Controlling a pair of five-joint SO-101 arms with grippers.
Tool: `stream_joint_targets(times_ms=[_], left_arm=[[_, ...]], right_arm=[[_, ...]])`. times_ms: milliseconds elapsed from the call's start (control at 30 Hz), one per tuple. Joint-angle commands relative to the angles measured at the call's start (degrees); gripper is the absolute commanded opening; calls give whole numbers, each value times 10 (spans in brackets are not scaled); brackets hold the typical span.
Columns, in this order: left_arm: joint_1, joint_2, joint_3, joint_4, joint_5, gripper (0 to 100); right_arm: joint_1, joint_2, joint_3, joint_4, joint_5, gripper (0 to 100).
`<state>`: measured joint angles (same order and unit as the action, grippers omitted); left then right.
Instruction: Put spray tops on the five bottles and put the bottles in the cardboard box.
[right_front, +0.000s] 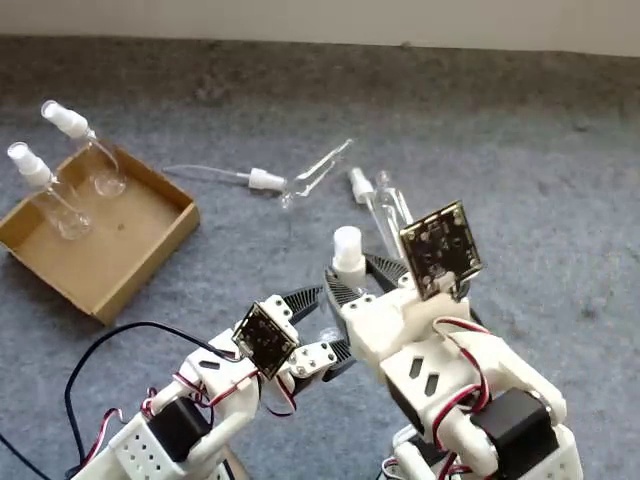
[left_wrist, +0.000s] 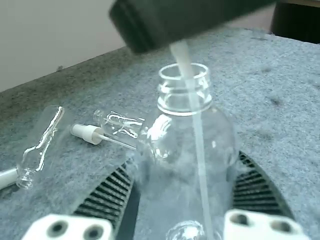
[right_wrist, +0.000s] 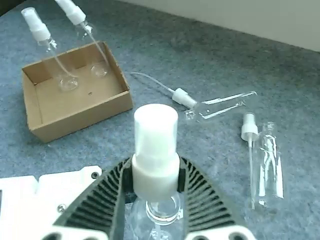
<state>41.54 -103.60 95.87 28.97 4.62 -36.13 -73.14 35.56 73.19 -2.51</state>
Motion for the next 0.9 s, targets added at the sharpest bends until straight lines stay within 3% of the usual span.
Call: stream_joint_targets(times_ms=[0,267,667,867], left_arm=[[-12,-3,14,-17,-3,119],[-12,-3,14,-17,-3,119],[-12,-3,14,-17,-3,119],[-12,-3,14,-17,-4,119]], right_arm=[[-21,-55,13,-24,1,14],[-8,-94,37,22,47,164],[35,-91,-19,58,49,166],[138,-90,-67,53,49,166]])
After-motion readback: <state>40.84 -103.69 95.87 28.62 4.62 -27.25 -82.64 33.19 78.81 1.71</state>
